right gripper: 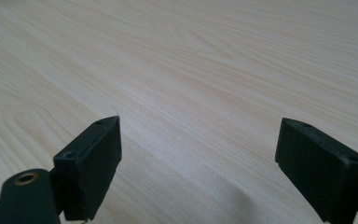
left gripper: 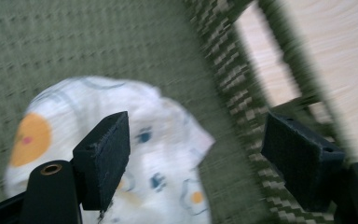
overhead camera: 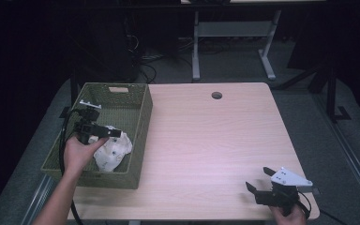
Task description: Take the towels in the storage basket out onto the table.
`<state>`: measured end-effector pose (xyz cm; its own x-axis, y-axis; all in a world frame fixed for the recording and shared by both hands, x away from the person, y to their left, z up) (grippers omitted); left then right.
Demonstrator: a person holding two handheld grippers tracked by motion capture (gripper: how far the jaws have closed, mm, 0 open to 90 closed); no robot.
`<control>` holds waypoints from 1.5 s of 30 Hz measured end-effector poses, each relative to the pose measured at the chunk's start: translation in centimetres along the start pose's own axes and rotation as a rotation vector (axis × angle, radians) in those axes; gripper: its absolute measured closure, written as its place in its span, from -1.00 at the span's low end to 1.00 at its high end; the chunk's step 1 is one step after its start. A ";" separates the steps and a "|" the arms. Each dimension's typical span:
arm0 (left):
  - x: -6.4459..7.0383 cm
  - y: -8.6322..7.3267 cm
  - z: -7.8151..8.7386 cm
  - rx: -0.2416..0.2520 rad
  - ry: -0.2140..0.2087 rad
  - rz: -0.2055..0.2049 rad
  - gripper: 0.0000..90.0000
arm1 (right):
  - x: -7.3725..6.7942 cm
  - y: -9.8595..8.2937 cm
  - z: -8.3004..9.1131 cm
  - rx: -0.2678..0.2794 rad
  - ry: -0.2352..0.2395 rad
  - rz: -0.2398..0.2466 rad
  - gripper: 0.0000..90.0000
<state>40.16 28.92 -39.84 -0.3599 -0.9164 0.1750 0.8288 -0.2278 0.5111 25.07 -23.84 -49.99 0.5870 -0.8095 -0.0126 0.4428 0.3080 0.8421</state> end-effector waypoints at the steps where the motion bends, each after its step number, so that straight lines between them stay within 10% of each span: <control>1: -0.1 0.0 -0.3 -0.011 0.016 -0.003 -0.48 | 0.0 0.0 0.0 -0.001 0.001 -0.001 -0.69; 5: -0.3 -0.5 -1.8 -0.117 0.007 -0.020 -0.52 | 0.0 0.0 0.1 0.001 0.000 -0.003 -0.69; 18: -1.9 -1.0 -4.8 -0.313 0.215 -0.108 -0.39 | 0.1 0.0 0.2 0.005 -0.002 -0.001 -0.69; 26: -2.0 -1.8 -7.1 -0.454 0.241 -0.106 -0.36 | 0.1 0.0 0.2 0.002 0.000 -0.002 -0.69; 45: -1.5 -0.9 -8.1 -0.555 0.392 -0.162 0.57 | 0.0 -0.1 0.0 -0.003 -0.001 0.001 -0.69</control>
<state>43.44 27.86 -47.36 -0.4031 -0.8840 -0.2369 0.9116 -0.4108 -0.0183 25.06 -23.88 -50.06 0.5871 -0.8094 -0.0112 0.4444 0.3107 0.8402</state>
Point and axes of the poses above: each handheld gripper's, and its own axes: z roughly backward along the jaws, y roughly out of its top, x roughly to its right, the point moved 5 cm from there along -z, roughly forward along the jaws, and after that the axes turned 2 degrees about y, right-handed, at the moved point
